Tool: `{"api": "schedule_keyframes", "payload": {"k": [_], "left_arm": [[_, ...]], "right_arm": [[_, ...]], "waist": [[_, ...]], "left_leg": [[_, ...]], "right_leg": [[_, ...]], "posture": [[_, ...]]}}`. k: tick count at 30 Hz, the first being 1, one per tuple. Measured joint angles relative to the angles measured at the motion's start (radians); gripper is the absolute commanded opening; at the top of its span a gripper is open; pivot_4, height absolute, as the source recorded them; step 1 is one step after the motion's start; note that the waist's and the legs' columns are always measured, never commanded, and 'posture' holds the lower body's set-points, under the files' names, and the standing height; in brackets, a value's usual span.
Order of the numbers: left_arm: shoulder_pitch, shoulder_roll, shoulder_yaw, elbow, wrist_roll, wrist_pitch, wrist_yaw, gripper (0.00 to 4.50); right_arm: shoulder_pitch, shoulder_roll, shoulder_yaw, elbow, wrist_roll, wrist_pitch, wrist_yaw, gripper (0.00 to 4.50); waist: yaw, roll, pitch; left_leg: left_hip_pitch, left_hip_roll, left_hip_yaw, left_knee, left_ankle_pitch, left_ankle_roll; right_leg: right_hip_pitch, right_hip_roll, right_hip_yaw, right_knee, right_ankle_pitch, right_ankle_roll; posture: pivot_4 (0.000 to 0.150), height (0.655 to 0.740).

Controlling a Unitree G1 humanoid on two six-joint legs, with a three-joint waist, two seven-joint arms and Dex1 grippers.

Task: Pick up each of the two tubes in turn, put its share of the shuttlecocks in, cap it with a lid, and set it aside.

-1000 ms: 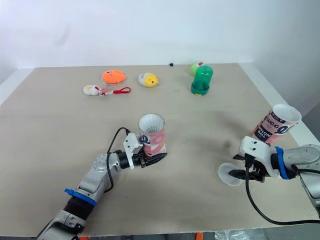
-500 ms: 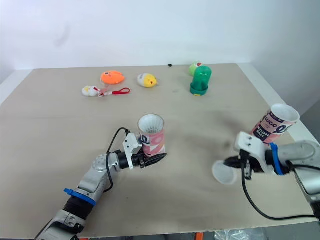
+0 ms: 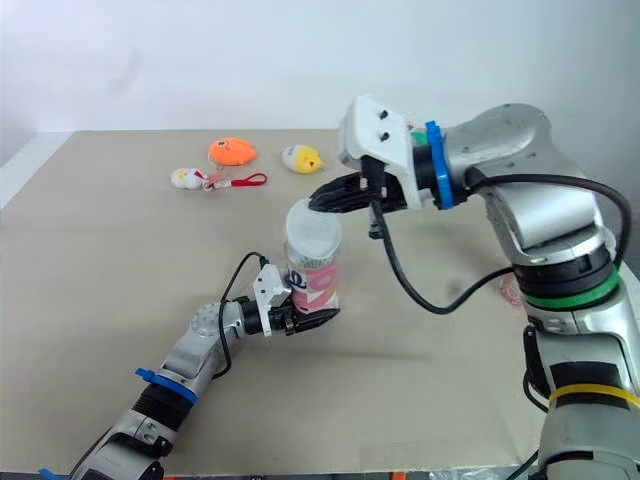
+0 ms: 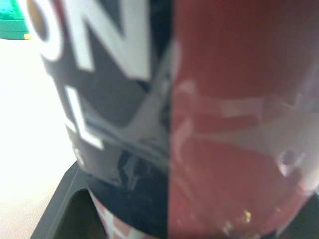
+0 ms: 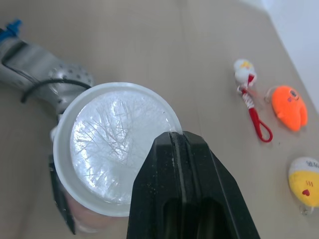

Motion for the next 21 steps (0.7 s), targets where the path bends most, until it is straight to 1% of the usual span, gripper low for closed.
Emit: {"api": "schedule_keyframes", "payload": {"k": [6,9,21], "left_arm": [[0.006,0.001,0.002,-0.004,0.000,0.000,0.017,2.99],[0.016,0.005,0.002,-0.017,0.001,0.000,0.023,2.99],[0.026,0.008,0.003,-0.032,0.002,0.001,0.029,2.99]], "right_arm": [[-0.037,0.020,0.090,0.056,-0.095,-0.080,0.042,0.02],[-0.037,0.023,0.093,0.069,-0.110,-0.098,0.065,0.02],[-0.072,0.034,0.093,0.068,-0.142,-0.100,0.117,0.02]], "waist": [[-0.002,0.000,0.000],[-0.006,0.000,0.000],[-0.009,0.000,0.000]], "left_leg": [[0.001,0.001,-0.001,0.000,0.000,0.000],[0.001,0.001,0.000,0.000,0.000,0.000],[0.001,0.001,-0.001,-0.002,0.000,0.000]], "right_leg": [[0.000,0.001,-0.001,0.000,0.000,-0.002],[0.000,0.001,-0.001,0.000,0.001,0.000],[-0.001,0.002,-0.001,0.000,0.001,0.000]], "posture": [[0.150,0.7400],[0.150,0.7400],[0.150,0.7400]]}}
